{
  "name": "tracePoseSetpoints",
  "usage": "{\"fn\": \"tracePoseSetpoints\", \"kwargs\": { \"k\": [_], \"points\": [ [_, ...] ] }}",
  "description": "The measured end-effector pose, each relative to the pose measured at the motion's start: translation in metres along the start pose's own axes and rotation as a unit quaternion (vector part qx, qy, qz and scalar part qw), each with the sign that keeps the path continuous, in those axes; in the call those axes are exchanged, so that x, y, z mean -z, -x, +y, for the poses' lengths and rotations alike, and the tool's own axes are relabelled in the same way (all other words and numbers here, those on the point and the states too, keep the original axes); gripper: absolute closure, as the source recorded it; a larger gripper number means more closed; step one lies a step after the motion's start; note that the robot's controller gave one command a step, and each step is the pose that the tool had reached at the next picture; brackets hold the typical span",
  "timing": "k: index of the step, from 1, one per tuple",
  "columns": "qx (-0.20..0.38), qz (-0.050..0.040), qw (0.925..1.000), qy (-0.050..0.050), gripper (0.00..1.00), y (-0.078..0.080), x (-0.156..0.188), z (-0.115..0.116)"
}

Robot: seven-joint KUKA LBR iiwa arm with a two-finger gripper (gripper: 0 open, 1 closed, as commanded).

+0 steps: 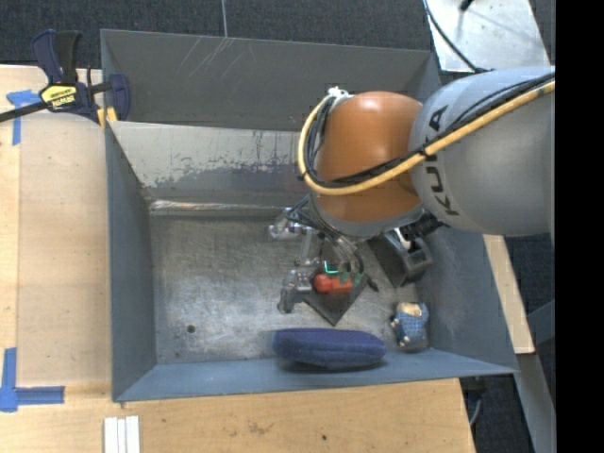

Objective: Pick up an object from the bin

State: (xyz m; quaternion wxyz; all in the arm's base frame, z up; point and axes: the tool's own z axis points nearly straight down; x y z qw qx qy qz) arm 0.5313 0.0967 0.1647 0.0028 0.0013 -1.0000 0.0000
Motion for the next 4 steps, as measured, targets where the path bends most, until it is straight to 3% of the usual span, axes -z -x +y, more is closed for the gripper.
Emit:
{"fn": "tracePoseSetpoints", "kwargs": {
  "k": [1,2,3,4],
  "points": [
    [0.101,-0.0008,0.9949,-0.002,0.0,0.008,-0.08,-0.094],
    [0.124,-0.0074,0.9923,0.001,0.0,0.016,-0.091,-0.143],
    [0.123,-0.0139,0.9923,-0.001,1.0,0.02,-0.088,-0.141],
    [0.345,-0.007,0.9386,-0.004,1.0,0.026,0.055,-0.186]
  ]
}}
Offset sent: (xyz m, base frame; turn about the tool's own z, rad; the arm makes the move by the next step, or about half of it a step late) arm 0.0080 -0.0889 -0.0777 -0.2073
